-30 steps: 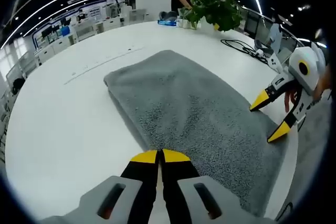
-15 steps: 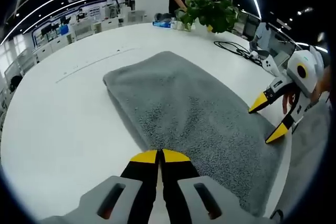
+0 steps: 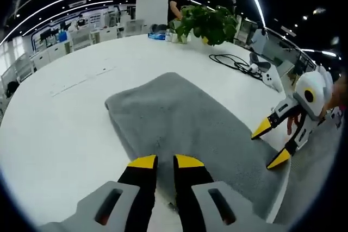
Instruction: Fold the towel on the table until its edges align and the towel forms a compact rectangular stack.
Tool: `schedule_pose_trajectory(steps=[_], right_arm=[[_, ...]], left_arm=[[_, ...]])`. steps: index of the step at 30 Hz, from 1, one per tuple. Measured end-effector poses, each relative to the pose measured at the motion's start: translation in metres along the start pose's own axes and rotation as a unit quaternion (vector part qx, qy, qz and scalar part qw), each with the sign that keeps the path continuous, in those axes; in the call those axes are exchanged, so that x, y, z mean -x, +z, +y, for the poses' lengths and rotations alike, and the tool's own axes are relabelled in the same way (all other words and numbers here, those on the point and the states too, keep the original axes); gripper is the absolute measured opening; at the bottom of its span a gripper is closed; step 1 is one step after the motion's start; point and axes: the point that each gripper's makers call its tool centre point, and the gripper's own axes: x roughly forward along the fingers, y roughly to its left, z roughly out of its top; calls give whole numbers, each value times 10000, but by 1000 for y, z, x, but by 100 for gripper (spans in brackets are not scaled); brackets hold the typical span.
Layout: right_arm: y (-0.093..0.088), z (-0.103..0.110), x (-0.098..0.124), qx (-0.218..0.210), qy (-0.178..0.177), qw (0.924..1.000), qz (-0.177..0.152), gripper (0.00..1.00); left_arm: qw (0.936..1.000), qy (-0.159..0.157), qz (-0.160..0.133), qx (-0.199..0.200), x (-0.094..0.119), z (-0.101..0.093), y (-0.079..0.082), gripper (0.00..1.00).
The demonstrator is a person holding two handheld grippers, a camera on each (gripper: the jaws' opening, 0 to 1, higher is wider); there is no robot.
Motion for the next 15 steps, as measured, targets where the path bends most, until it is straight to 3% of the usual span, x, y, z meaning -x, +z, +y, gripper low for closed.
schedule_pose_trajectory(steps=[3,6,9,13,14,15], right_arm=[[-1,1,1,-8,2,10000,-4,40],[-2,1,2,-27,-9,10000,-21,40],[-3,1,2,-42,-18,10000,-19,40],[-3,1,2,-54,-24,10000,-40,40],[-3,1,2,-54,-25,10000,-42,40],[-3,1,2,-51,-26,10000,-44,40]], left_arm=[[10000,-89,-8,-44,-12,-10,6,17],[9996,52,15,-266,-20,-12,6,25],[9995,95,133,-287,-27,-13,0,27],[9960,254,350,-780,-29,-2,-13,27],[9968,235,313,-699,-29,-1,-13,28],[9989,228,256,-327,-28,1,-13,28]])
